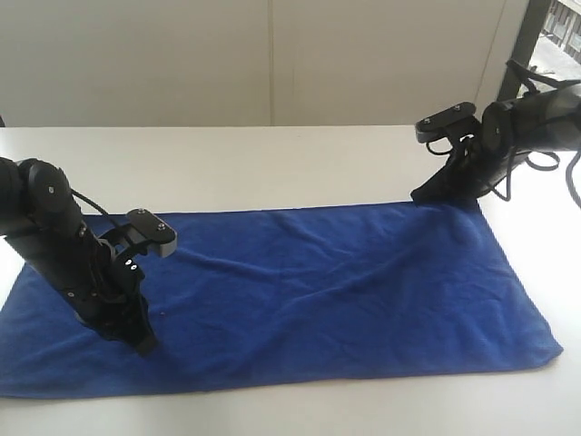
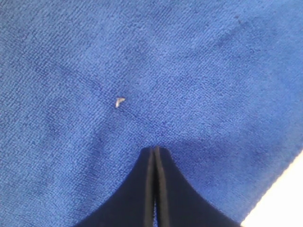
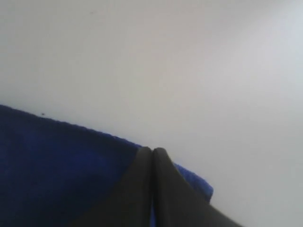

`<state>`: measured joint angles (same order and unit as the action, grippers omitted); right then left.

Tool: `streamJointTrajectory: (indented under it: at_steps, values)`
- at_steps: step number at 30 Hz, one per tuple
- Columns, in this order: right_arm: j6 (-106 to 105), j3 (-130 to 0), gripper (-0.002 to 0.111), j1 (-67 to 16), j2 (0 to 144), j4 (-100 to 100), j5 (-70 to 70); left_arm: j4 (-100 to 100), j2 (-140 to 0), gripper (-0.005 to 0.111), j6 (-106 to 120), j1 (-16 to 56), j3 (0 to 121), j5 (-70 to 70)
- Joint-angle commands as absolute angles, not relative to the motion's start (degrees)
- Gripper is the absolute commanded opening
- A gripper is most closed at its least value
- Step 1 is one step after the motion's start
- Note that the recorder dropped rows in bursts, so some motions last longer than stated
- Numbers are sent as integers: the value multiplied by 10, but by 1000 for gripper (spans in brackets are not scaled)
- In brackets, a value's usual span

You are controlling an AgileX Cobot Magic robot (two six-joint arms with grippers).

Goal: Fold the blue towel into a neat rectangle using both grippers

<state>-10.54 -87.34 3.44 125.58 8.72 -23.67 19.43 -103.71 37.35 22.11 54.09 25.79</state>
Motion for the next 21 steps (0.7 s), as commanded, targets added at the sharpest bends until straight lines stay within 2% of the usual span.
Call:
streamJointTrajectory:
  at_steps: [1, 21]
  values:
    - [-101, -874, 0, 40, 1261, 91, -222, 179, -1069, 0, 372, 224, 519, 267]
    - [-86, -891, 0, 47, 1298, 116, -206, 179, -1069, 0, 372, 224, 519, 269]
